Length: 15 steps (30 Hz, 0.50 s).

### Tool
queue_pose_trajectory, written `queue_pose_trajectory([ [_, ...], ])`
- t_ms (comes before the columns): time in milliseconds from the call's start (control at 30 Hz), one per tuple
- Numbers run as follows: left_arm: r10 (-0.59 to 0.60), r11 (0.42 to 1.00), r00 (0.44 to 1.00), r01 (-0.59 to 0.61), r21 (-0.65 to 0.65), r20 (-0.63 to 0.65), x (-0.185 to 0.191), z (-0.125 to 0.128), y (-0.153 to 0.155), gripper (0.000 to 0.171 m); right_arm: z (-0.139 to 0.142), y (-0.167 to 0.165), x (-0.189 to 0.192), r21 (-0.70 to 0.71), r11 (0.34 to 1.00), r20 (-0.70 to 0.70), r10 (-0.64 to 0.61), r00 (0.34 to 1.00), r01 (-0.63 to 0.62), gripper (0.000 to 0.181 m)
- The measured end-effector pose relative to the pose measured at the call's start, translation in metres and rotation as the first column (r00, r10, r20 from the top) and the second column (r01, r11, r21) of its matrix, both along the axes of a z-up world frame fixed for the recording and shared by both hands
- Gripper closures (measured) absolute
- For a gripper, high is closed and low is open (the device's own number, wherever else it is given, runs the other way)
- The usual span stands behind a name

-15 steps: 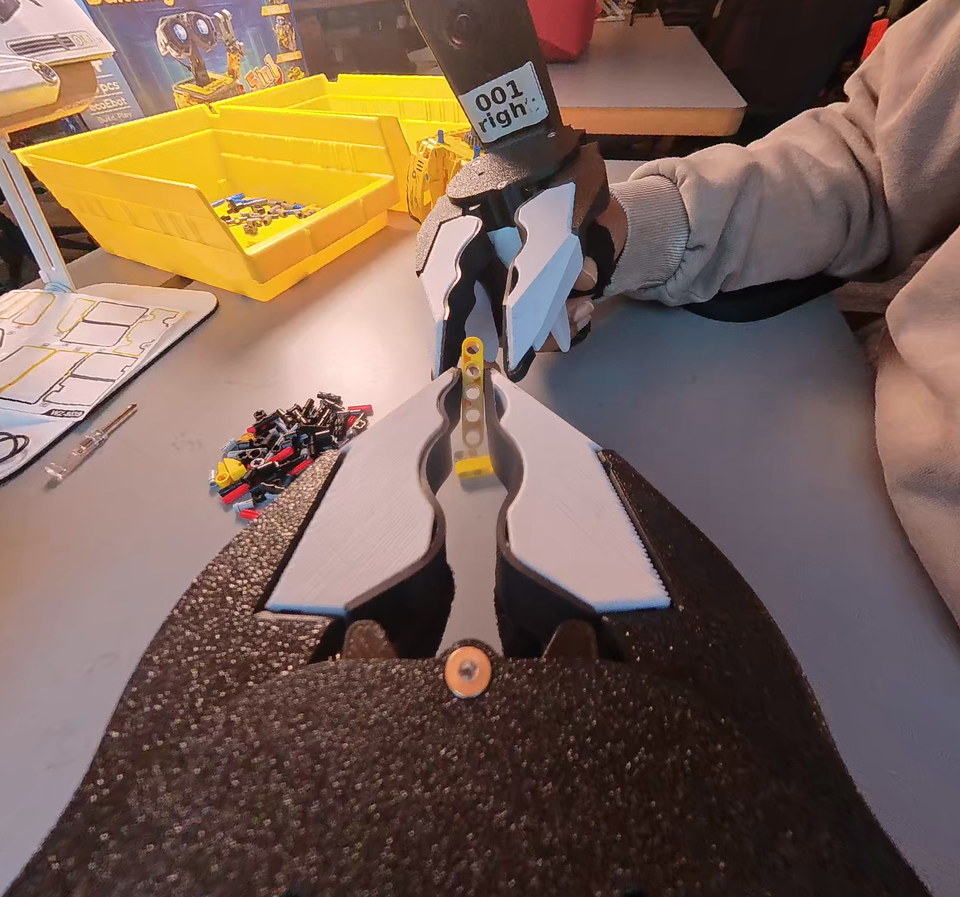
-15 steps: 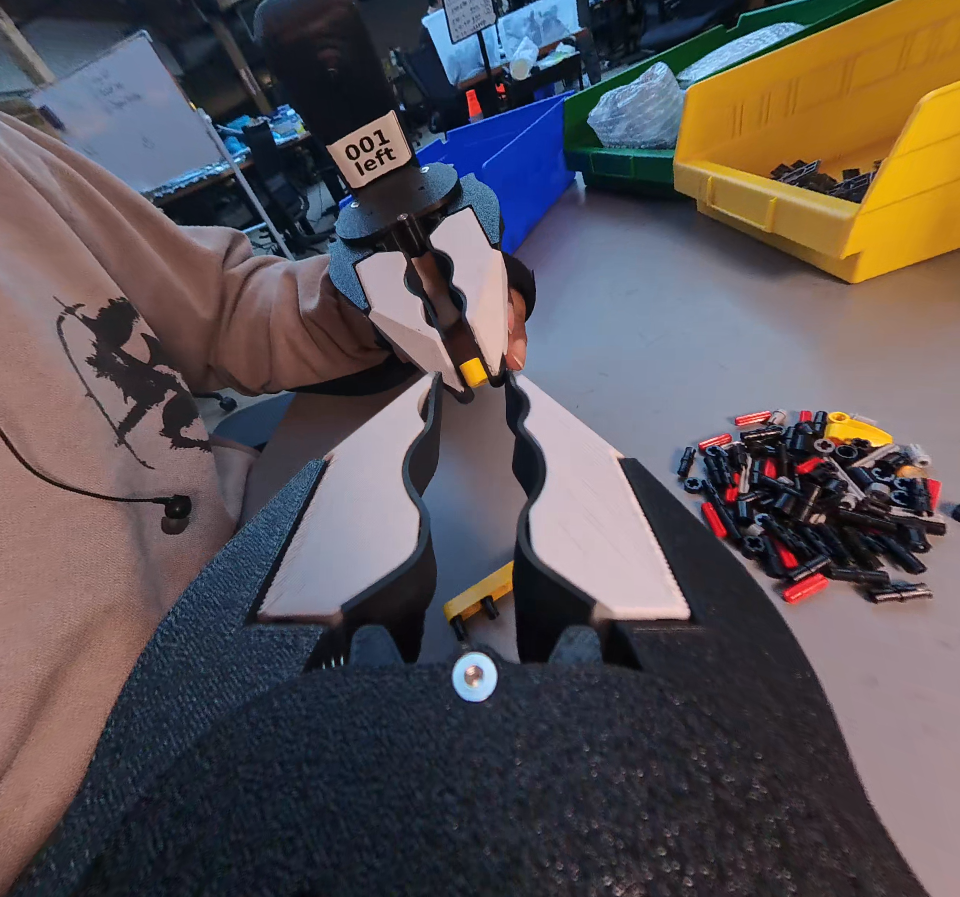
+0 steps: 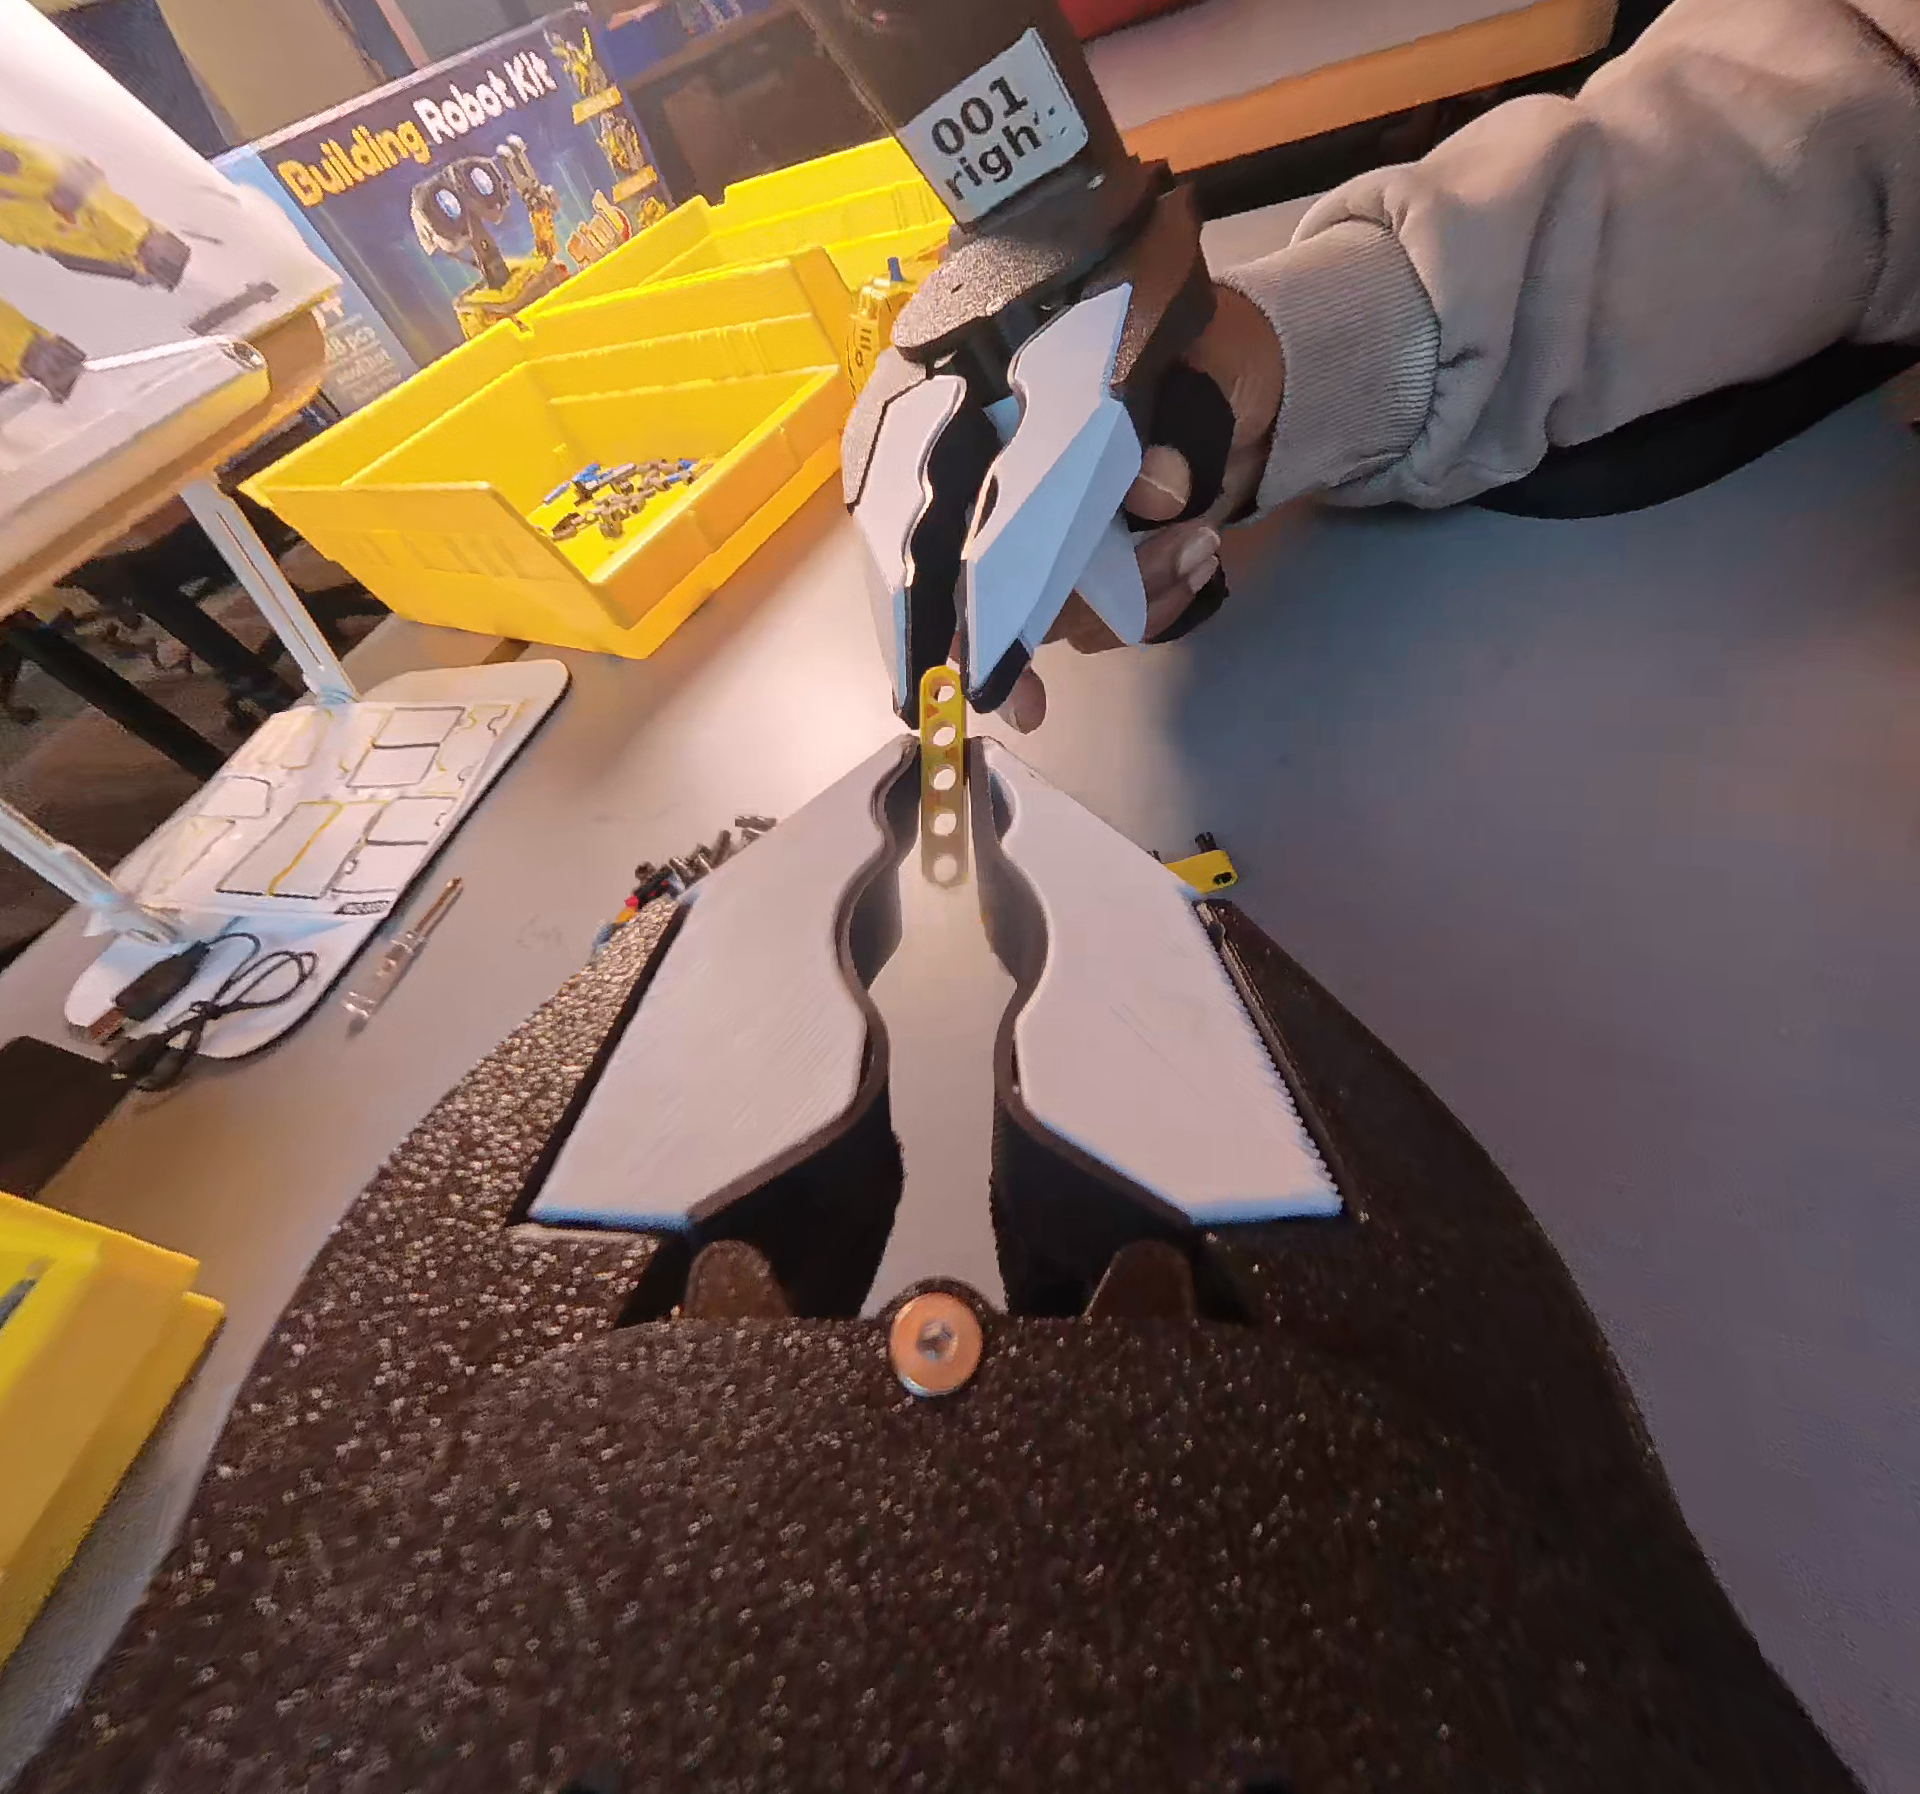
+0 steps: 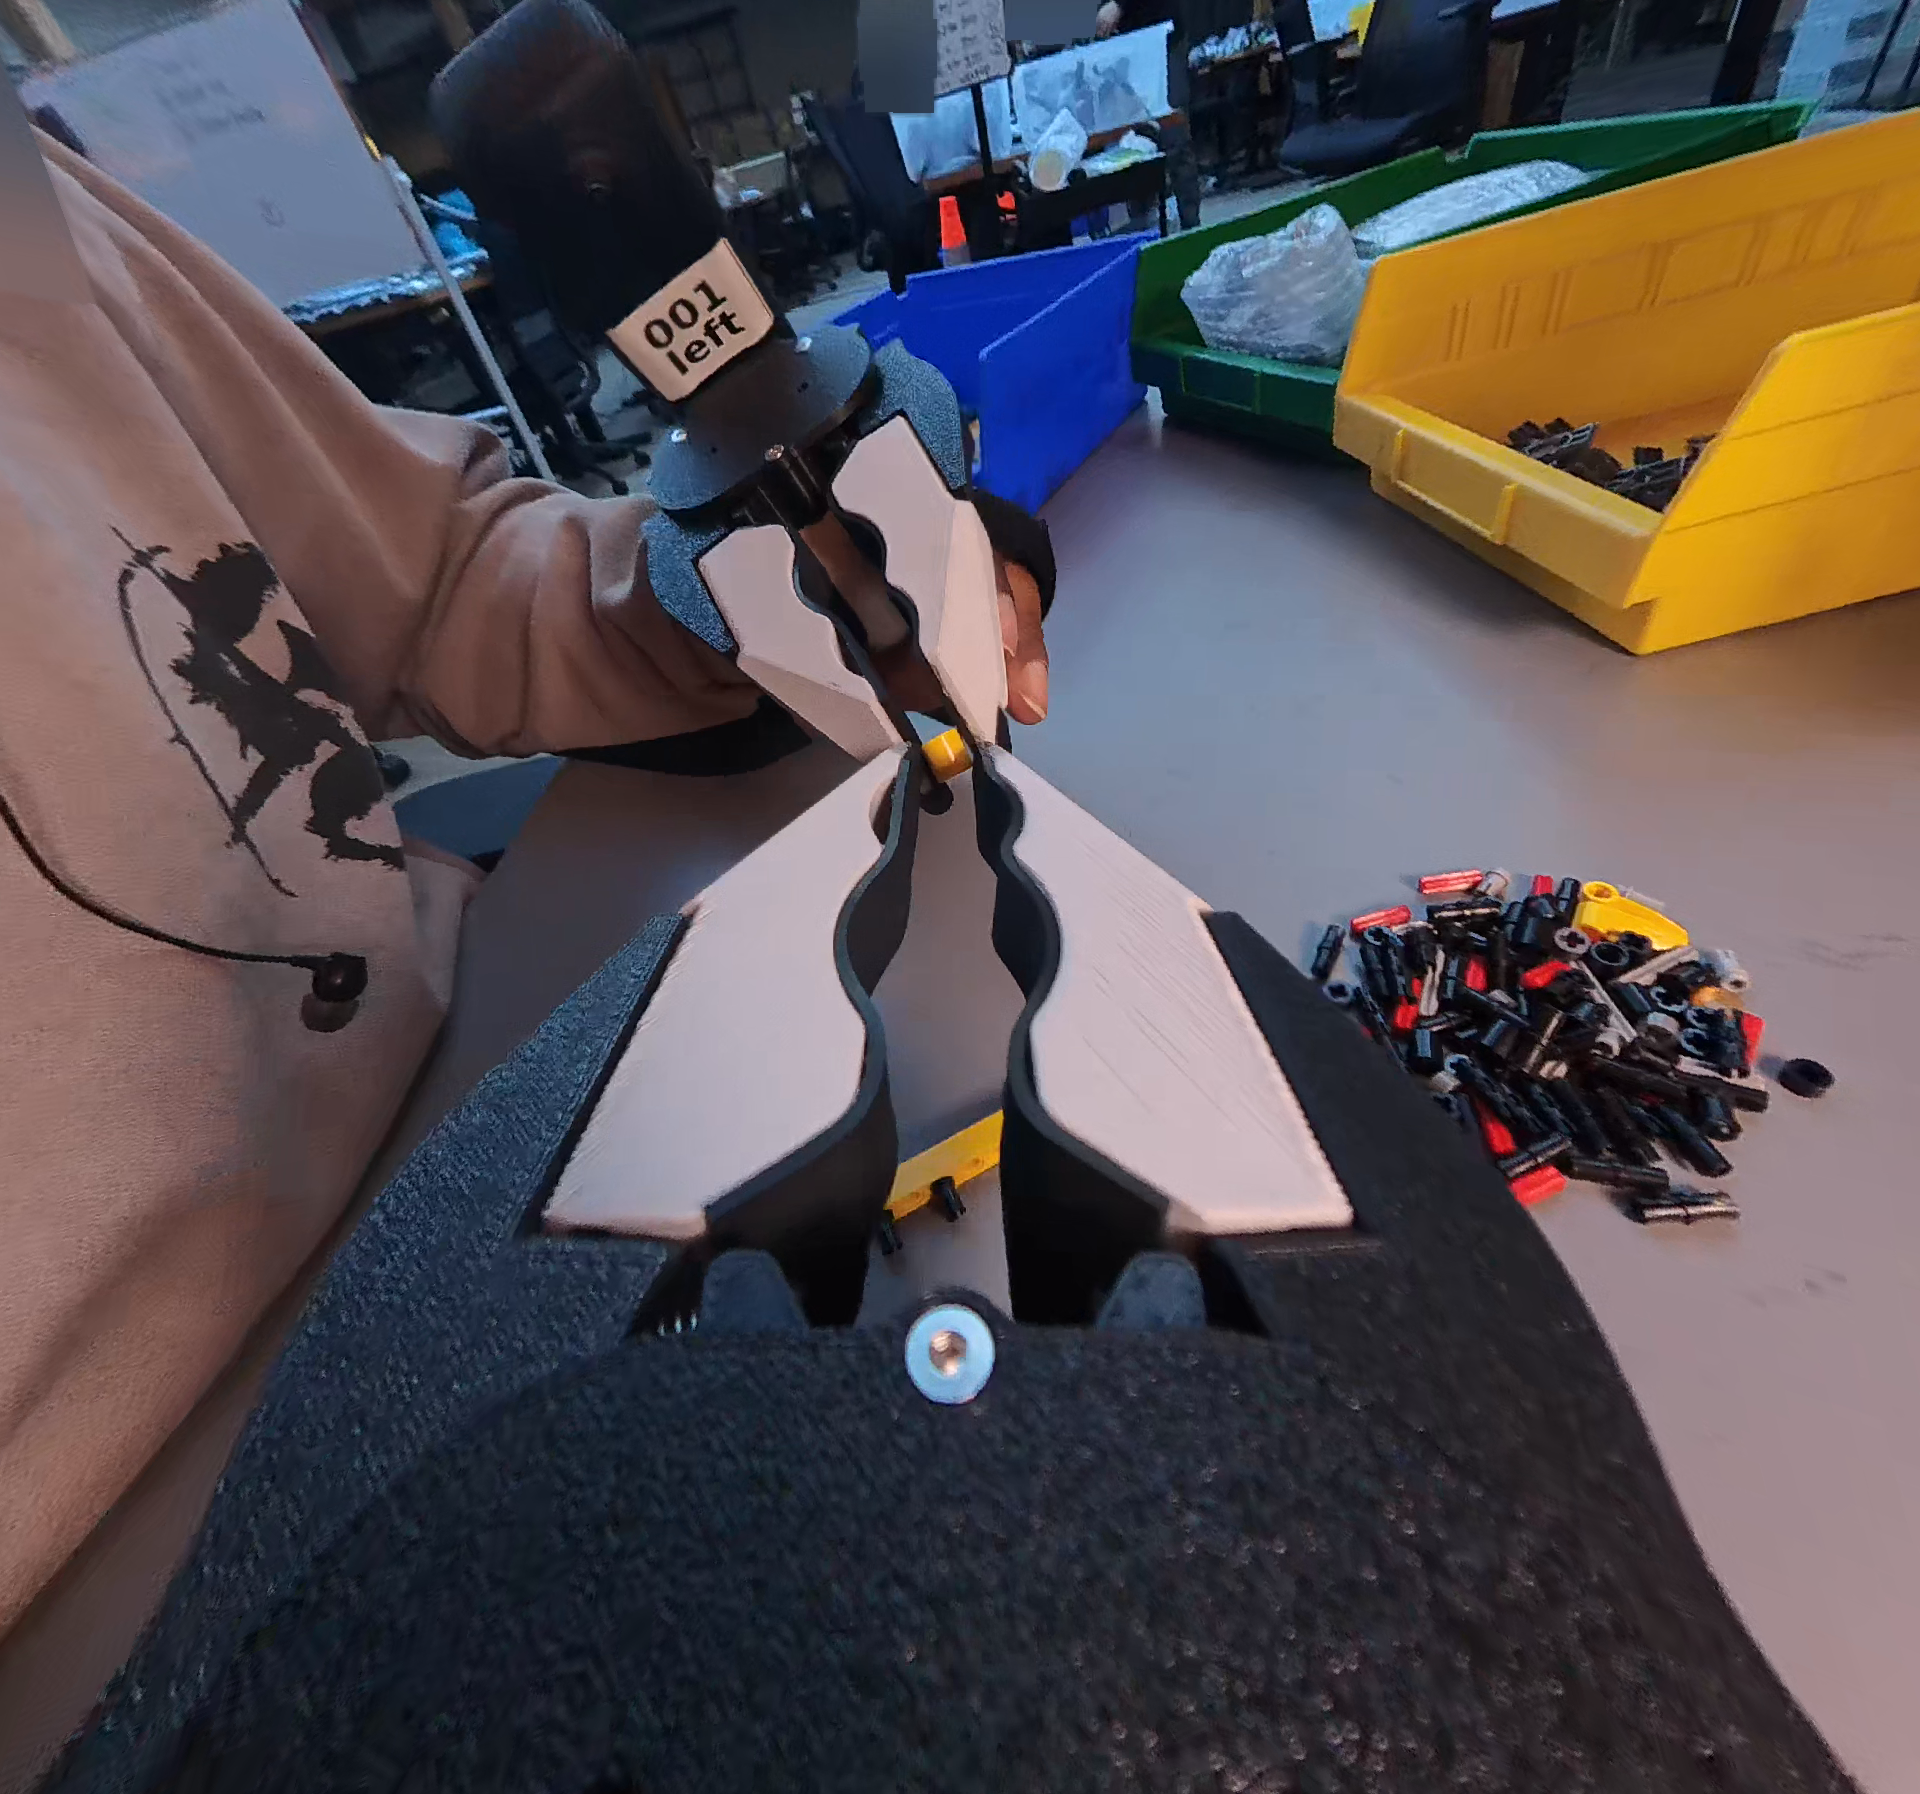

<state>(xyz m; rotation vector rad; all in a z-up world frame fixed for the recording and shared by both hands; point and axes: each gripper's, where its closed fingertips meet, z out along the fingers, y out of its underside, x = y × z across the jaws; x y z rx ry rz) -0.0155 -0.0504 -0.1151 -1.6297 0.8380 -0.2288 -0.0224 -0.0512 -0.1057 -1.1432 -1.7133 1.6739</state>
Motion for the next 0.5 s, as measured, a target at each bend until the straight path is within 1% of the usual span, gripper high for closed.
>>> queue_pose_trajectory([
  [100,0.013,0.998,1.0,-0.012,0.061,-0.019,-0.002,0.01,-0.002,0.161,0.014,0.005,0.005,-0.058,0.998,-0.065,0.008,0.998,-0.011,0.172],
  [200,0.016,0.996,1.0,-0.015,0.088,-0.01,-0.003,0.016,-0.003,0.165,0.013,0.008,0.006,-0.056,0.998,-0.069,0.006,0.998,-0.01,0.172],
  [333,0.022,0.999,1.0,-0.021,0.024,-0.021,-0.007,0.018,-0.004,0.166,0.01,0.007,0.004,-0.035,0.999,-0.054,-0.007,0.999,0.005,0.172],
  [367,0.045,0.999,0.999,-0.044,0.03,-0.022,-0.013,0.024,-0.004,0.166,0.009,0.009,0.003,-0.027,0.999,-0.049,-0.022,0.999,0.021,0.172],
  [433,0.144,0.987,0.989,-0.142,0.071,-0.024,-0.038,0.045,-0.004,0.166,0.012,0.014,0.003,-0.013,0.999,-0.047,-0.048,0.998,0.047,0.16],
  [467,0.216,0.973,0.976,-0.215,0.083,-0.001,-0.056,0.059,-0.007,0.166,0.014,0.017,0.003,-0.012,0.998,-0.047,-0.059,0.997,0.059,0.155],
  [500,0.305,0.947,0.952,-0.307,0.097,0.029,-0.08,0.075,-0.013,0.166,0.017,0.021,0.004,-0.009,0.997,-0.045,-0.074,0.996,0.074,0.15],
])
